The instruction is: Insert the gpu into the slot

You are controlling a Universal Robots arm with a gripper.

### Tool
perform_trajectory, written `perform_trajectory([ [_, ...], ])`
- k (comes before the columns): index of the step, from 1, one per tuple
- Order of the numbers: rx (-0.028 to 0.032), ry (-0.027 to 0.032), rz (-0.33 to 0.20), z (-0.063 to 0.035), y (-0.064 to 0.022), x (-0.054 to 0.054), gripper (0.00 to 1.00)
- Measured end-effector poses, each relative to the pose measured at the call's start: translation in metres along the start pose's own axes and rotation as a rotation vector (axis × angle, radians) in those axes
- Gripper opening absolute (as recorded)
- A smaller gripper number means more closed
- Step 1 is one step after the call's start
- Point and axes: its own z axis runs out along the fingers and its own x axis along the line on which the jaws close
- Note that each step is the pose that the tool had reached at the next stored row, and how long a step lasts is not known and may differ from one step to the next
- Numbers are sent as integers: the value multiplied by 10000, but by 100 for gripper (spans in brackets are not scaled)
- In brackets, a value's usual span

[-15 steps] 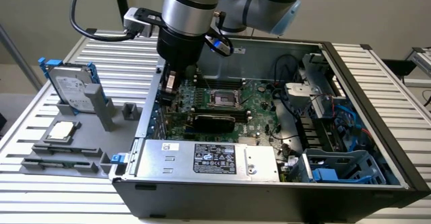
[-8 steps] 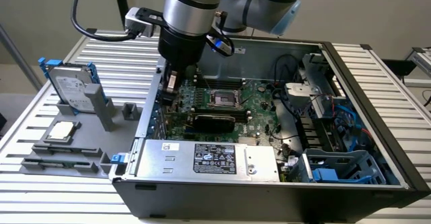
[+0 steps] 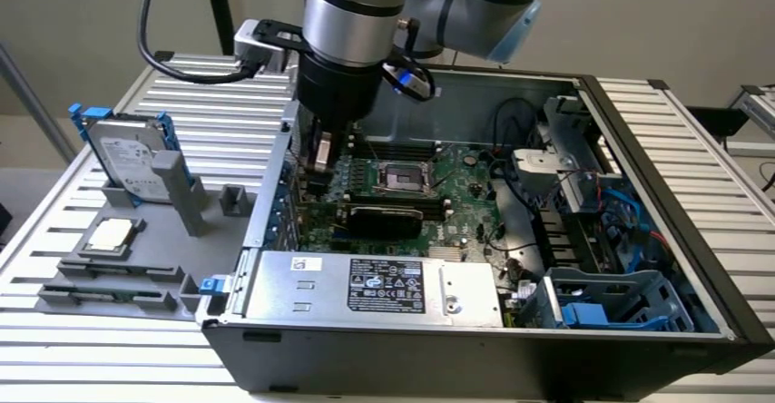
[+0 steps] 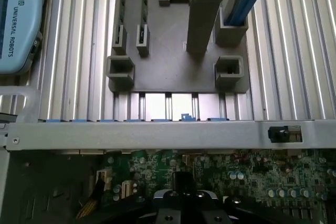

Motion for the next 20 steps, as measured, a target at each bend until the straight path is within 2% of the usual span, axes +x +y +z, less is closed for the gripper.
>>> perform_trajectory([
  [4, 722, -31, -51, -1, -12, 24, 11],
  [5, 866, -39, -61, -2, -21, 27, 11],
  [6, 951, -53, -74, -5, -35, 29, 11],
  [8, 1028, -93, -93, -16, -76, 31, 11],
  [18, 1203, -357, -194, -99, -334, 39, 11],
  [20, 1217, -403, -210, -105, -369, 39, 11],
])
